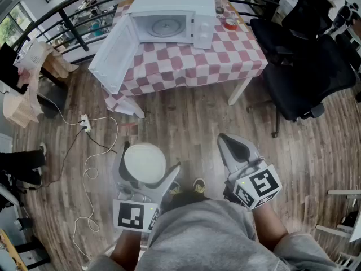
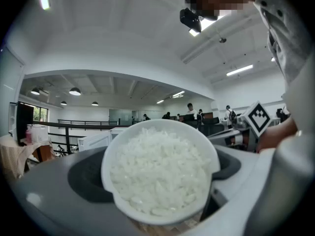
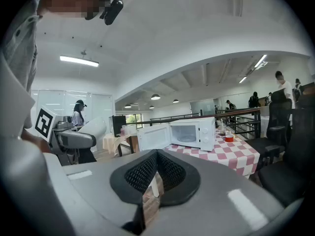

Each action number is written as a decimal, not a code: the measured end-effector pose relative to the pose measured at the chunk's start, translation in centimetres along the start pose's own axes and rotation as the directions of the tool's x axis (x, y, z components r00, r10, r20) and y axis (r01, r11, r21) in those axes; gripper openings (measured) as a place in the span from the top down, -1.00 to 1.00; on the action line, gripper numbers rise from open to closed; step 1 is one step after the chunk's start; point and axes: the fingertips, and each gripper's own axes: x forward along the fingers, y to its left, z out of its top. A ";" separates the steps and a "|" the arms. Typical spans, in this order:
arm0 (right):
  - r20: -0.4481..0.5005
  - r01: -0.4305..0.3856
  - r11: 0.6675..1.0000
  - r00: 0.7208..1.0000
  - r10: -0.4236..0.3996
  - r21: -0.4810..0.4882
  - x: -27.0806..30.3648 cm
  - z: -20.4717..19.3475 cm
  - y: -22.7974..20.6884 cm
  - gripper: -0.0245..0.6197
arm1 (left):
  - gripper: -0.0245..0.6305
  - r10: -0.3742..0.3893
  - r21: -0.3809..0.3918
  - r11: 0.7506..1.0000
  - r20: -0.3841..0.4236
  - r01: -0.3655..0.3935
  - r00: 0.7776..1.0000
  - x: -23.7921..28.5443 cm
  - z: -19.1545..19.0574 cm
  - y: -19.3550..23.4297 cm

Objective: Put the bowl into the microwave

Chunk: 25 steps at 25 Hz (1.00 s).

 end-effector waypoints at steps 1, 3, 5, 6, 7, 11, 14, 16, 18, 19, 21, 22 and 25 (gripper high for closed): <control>0.000 -0.002 1.000 1.000 0.002 -0.001 -0.2 0.1 -0.2 0.93 | -0.80 -0.001 0.001 1.000 -0.002 0.001 1.000 0.1 0.0 -0.4; 0.000 -0.006 1.000 1.000 0.006 -0.003 -0.7 0.1 -0.6 0.93 | -0.80 -0.002 0.002 1.000 -0.004 0.002 1.000 0.4 0.1 -1.1; 0.001 -0.010 1.000 1.000 0.010 -0.007 -1.1 0.1 -0.9 0.93 | -0.80 -0.001 0.002 1.000 -0.003 0.001 1.000 0.7 0.2 -1.7; 0.003 -0.011 1.000 1.000 0.011 -0.007 -1.2 0.1 -1.1 0.93 | -0.80 -0.001 0.002 1.000 -0.001 0.001 1.000 0.8 0.2 -2.0; 0.007 -0.012 1.000 1.000 0.012 -0.006 -1.4 0.1 -1.3 0.93 | -0.80 -0.001 0.003 1.000 0.002 0.001 1.000 1.0 0.3 -2.3; 0.017 -0.014 1.000 1.000 0.014 0.002 -2.4 -0.2 -2.0 0.93 | -0.80 -0.010 0.011 1.000 0.008 0.010 1.000 1.5 0.3 -3.7; 0.029 -0.009 1.000 1.000 0.009 0.025 -3.0 -0.3 -2.8 0.93 | -0.80 -0.017 0.019 1.000 0.024 0.016 1.000 1.7 0.5 -4.6; 0.039 -0.006 0.999 0.999 0.004 0.043 -3.3 -0.4 -3.2 0.93 | -0.80 -0.022 0.024 1.000 0.029 0.021 0.999 1.8 0.6 -5.1; 0.049 -0.018 0.998 0.999 0.015 0.057 -3.7 -0.3 -3.3 0.93 | -0.80 -0.023 0.031 0.999 0.025 0.022 0.999 1.8 0.6 -5.6; 0.052 -0.025 0.998 0.998 0.022 0.061 -3.8 -0.3 -3.3 0.93 | -0.80 -0.022 0.035 0.999 0.025 0.021 0.999 1.8 0.7 -5.7; 0.057 -0.038 0.997 0.998 0.034 0.064 -3.9 -0.1 -3.3 0.93 | -0.80 -0.019 0.041 0.999 0.025 0.018 1.000 1.7 1.0 -6.0; 0.059 -0.045 0.997 0.997 0.041 0.065 -3.9 -0.1 -3.2 0.93 | -0.80 -0.016 0.045 0.999 0.026 0.015 1.000 1.7 1.0 -6.1; 0.065 -0.066 0.996 0.996 0.062 0.060 -4.0 -0.1 -2.9 0.93 | -0.80 -0.007 0.047 0.999 0.030 0.006 1.000 1.3 1.1 -6.3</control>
